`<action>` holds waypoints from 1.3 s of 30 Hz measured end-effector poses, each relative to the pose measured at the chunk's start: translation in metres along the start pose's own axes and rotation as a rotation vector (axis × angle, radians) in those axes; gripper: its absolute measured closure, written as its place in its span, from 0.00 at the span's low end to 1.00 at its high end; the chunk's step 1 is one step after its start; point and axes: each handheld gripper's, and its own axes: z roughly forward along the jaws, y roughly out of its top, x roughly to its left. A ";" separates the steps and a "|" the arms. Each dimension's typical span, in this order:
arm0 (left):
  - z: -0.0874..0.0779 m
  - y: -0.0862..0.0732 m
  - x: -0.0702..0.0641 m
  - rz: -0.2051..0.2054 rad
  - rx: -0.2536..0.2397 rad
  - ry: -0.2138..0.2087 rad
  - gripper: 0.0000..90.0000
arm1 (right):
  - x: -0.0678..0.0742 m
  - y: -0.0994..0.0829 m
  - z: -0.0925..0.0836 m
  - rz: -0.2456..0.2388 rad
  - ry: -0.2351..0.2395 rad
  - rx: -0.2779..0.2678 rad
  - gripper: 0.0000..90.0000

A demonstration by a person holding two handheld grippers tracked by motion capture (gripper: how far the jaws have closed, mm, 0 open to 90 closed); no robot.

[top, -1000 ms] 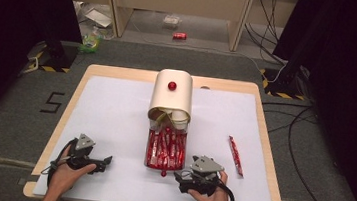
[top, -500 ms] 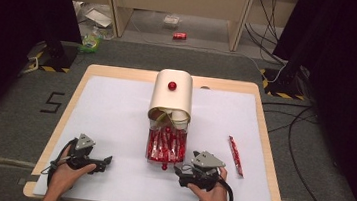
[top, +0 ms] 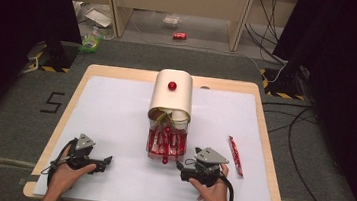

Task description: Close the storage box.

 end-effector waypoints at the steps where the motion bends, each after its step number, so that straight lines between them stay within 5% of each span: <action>1: 0.000 0.000 0.000 0.000 -0.001 0.001 0.06 | 0.000 0.000 0.000 -0.003 -0.002 -0.001 0.18; 39: 0.000 0.000 0.000 0.000 0.000 0.000 0.06 | -0.016 0.011 0.021 0.025 -0.073 -0.045 0.19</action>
